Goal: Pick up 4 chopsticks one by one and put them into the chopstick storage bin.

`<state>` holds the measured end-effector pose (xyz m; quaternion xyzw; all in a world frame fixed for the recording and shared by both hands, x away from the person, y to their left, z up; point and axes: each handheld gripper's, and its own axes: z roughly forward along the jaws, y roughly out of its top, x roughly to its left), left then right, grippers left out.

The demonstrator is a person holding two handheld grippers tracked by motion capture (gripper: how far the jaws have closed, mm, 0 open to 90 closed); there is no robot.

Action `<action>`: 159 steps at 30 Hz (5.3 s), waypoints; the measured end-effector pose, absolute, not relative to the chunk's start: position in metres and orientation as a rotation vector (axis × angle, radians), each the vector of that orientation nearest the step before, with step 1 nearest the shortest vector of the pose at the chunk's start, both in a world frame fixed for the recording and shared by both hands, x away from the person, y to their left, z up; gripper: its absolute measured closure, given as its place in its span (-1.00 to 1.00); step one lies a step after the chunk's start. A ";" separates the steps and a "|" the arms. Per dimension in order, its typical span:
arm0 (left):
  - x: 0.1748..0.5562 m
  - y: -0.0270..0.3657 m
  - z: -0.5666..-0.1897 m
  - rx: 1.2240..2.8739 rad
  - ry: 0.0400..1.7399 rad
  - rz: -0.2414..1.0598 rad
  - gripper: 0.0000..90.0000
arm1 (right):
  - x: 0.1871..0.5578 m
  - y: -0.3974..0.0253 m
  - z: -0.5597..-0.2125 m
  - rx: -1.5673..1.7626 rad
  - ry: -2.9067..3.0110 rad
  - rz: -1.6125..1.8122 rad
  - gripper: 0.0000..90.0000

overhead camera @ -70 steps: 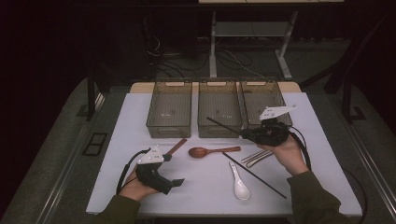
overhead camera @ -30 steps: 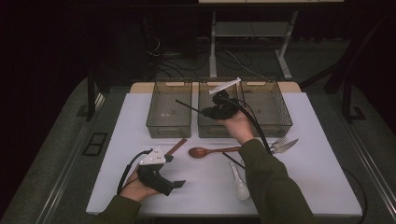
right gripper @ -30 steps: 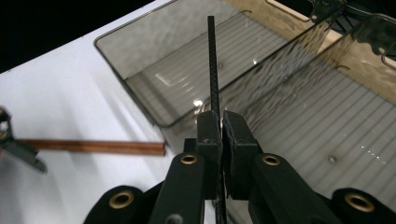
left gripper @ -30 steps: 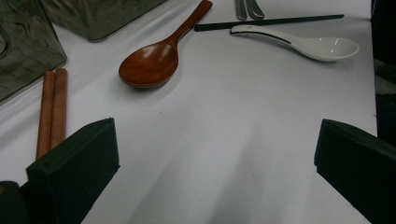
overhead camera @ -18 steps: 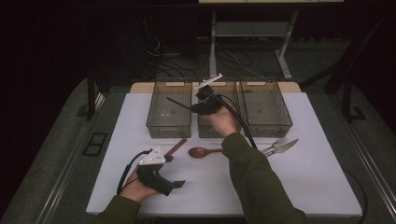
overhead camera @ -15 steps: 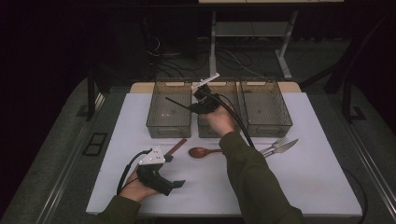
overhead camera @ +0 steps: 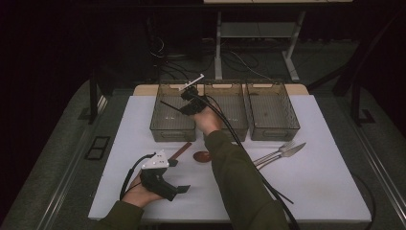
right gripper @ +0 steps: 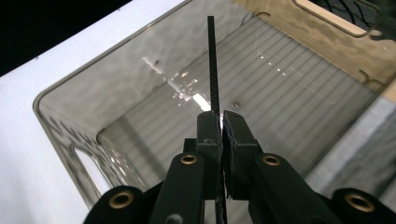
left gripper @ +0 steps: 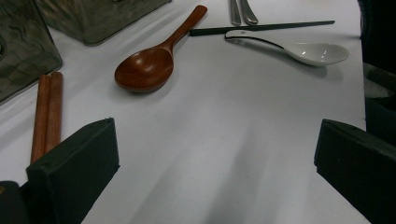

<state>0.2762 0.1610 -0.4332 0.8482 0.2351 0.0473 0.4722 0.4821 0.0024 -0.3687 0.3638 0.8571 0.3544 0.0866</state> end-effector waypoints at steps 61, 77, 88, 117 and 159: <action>0.275 0.158 -0.434 2.067 0.583 0.101 -1.00 | 0.388 -0.143 -0.351 0.942 2.460 1.321 -0.38; 0.276 0.157 -0.435 2.088 0.576 0.101 -1.00 | 0.342 -0.205 -0.373 0.950 2.435 1.383 -0.38; 0.276 0.156 -0.437 2.097 0.580 0.100 -1.00 | 0.311 -0.247 -0.387 0.971 2.434 1.369 -0.34; 0.274 0.155 -0.437 2.108 0.574 0.105 -1.00 | 0.266 -0.262 -0.434 1.043 2.582 1.144 0.49; 0.275 0.155 -0.437 2.120 0.562 0.099 -1.00 | 0.272 -0.252 -0.441 1.032 2.642 1.013 0.92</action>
